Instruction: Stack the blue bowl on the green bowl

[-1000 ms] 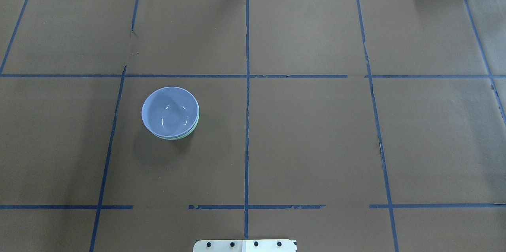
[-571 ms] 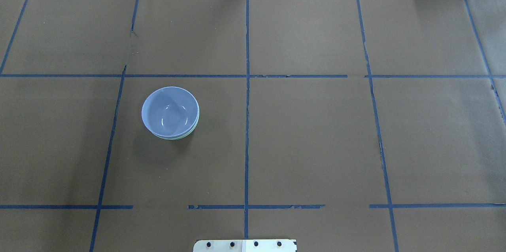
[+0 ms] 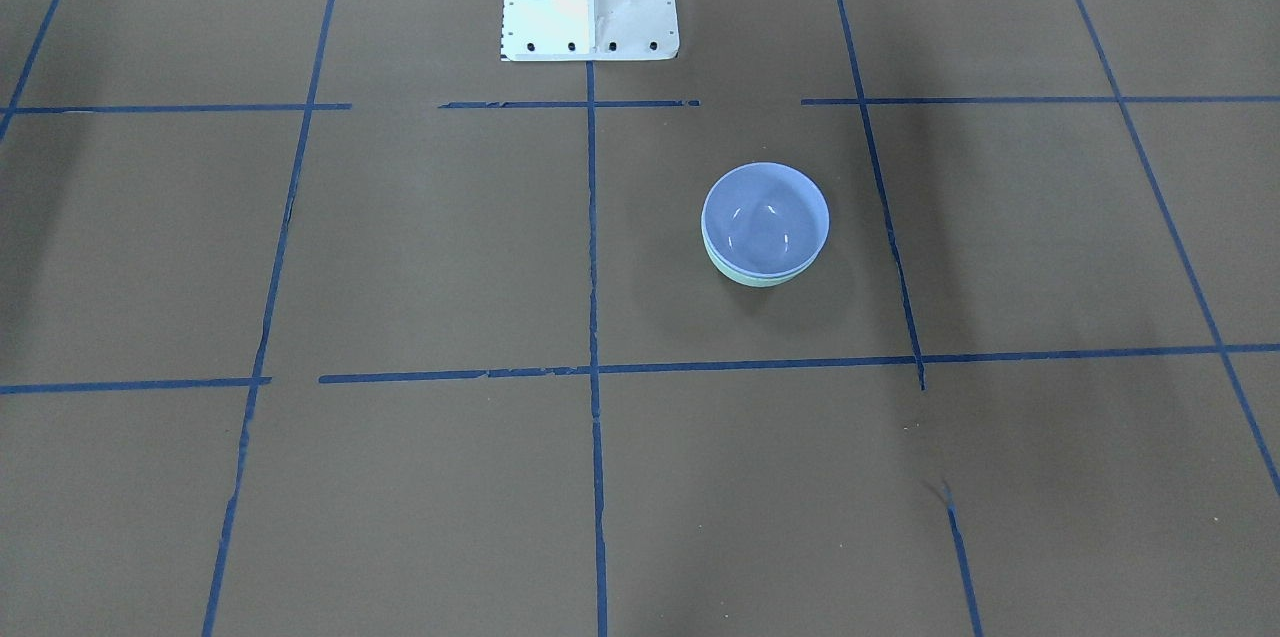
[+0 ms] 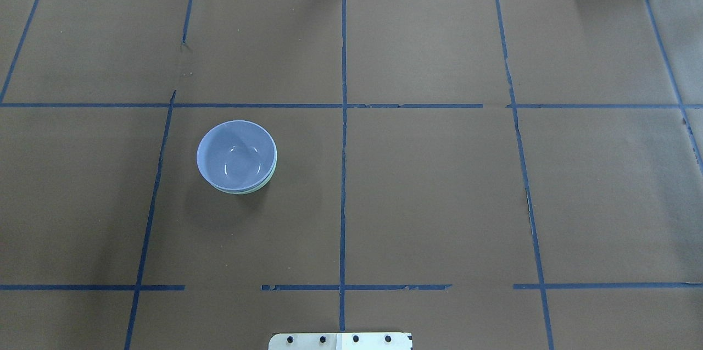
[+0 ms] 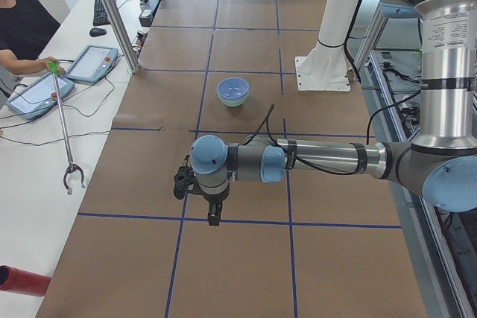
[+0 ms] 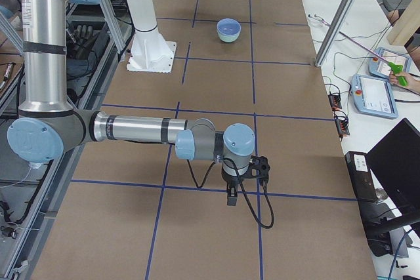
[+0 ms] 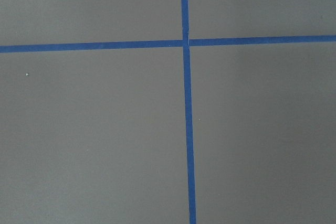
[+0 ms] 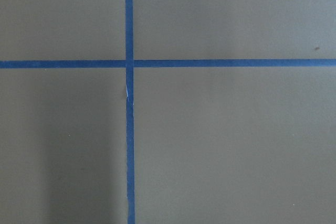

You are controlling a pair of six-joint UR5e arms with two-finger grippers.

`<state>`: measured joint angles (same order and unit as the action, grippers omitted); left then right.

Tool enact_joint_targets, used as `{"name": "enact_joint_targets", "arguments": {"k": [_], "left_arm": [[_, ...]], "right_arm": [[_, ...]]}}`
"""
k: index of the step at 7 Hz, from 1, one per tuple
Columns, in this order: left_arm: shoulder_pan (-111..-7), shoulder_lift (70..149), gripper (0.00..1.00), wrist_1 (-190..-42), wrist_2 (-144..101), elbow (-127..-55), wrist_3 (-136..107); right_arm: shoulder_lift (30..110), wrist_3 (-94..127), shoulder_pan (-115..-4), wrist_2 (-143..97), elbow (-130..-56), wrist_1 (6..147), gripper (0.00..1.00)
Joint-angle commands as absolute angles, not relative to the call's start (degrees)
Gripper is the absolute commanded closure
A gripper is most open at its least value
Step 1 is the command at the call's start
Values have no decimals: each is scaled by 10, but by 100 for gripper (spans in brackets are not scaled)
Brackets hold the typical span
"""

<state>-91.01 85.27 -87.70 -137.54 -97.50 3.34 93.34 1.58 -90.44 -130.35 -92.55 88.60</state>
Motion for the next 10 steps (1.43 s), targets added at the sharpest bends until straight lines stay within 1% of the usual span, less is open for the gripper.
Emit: {"name": "enact_joint_targets", "arguments": {"k": [1,2,10], "left_arm": [[-913,860,0,-877,-1369,-968,33],[-920,861,0,-877,-1338,-968,33],[-926,867,0,-877,-1335,-969,33]], "right_arm": [[933,16,-904,-1303,-925,886,0],[933,16,-904,-1303,-925,886,0],[933,16,-904,-1304,-925,886,0]]}}
